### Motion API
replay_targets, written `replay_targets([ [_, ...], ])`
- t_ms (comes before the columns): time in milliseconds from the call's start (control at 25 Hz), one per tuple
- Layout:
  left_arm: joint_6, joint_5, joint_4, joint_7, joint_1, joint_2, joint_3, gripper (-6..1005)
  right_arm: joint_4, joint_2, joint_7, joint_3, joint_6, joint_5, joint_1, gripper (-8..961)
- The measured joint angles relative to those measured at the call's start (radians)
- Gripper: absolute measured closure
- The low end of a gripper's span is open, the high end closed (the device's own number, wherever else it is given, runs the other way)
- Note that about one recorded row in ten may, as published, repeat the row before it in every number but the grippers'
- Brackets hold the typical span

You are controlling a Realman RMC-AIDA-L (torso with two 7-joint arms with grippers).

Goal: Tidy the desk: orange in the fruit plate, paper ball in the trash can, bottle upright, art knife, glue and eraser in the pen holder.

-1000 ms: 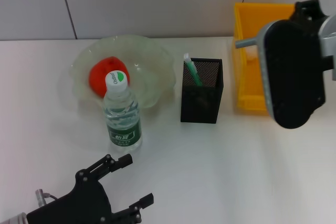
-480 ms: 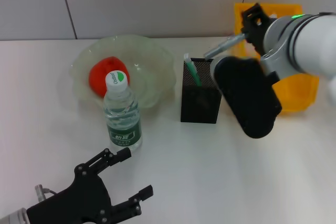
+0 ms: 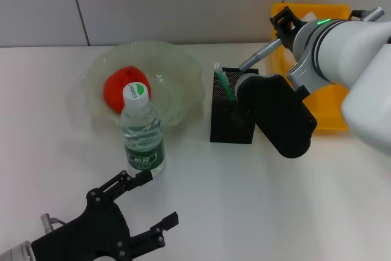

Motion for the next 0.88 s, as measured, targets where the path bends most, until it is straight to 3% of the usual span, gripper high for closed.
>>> replay_targets([
  [880, 0.007, -0.001, -0.001, 0.000, 0.006, -0.001, -0.008, 170, -0.100, 0.024, 0.018, -0.098, -0.017, 0.002, 0.066, 779],
])
